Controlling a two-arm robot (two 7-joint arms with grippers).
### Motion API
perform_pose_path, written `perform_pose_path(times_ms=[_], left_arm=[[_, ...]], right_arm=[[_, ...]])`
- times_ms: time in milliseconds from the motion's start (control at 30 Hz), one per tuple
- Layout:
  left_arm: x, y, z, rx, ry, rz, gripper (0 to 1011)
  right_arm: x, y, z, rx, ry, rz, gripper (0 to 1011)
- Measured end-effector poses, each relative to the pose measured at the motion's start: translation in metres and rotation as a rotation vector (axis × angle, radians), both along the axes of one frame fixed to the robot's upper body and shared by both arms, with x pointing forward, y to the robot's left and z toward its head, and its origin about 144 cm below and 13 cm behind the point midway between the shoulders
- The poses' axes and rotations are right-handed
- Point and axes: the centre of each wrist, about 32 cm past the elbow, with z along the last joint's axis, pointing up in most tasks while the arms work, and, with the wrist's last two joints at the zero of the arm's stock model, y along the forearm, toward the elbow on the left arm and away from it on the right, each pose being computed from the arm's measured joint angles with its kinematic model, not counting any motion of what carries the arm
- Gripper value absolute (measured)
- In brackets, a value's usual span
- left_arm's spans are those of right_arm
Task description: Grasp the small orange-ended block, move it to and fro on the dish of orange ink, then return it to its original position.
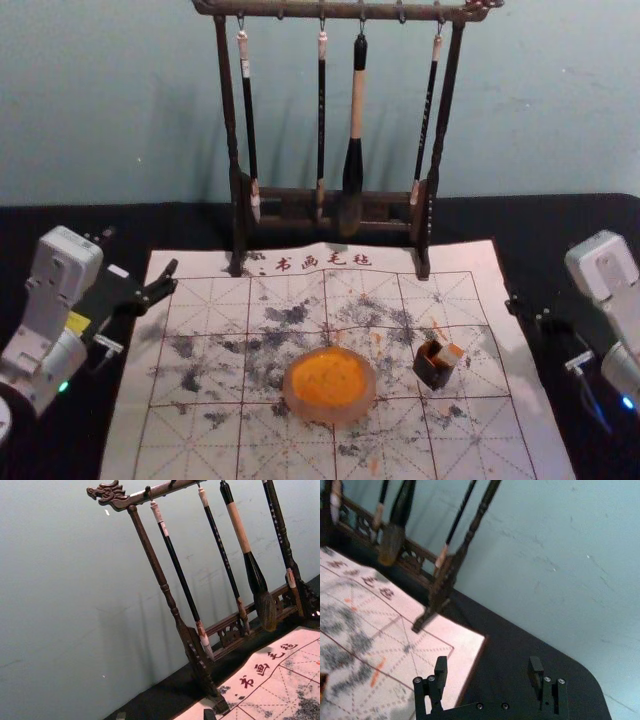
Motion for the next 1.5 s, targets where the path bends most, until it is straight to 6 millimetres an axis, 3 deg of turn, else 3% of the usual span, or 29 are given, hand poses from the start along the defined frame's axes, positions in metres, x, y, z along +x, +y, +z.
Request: perform_pose_path(times_ms=[267, 1500], left_arm=[[0.0, 0.0, 0.0, 0.0, 0.0, 0.0, 1001], [0.0, 0.0, 0.0, 0.0, 0.0, 0.0, 1001]], right_arm=[[-0.003, 0.003, -0.02, 0.001, -0.021, -0.046, 1000], [-0.003, 0.003, -0.018, -0.009, -0.021, -0.038, 1000]])
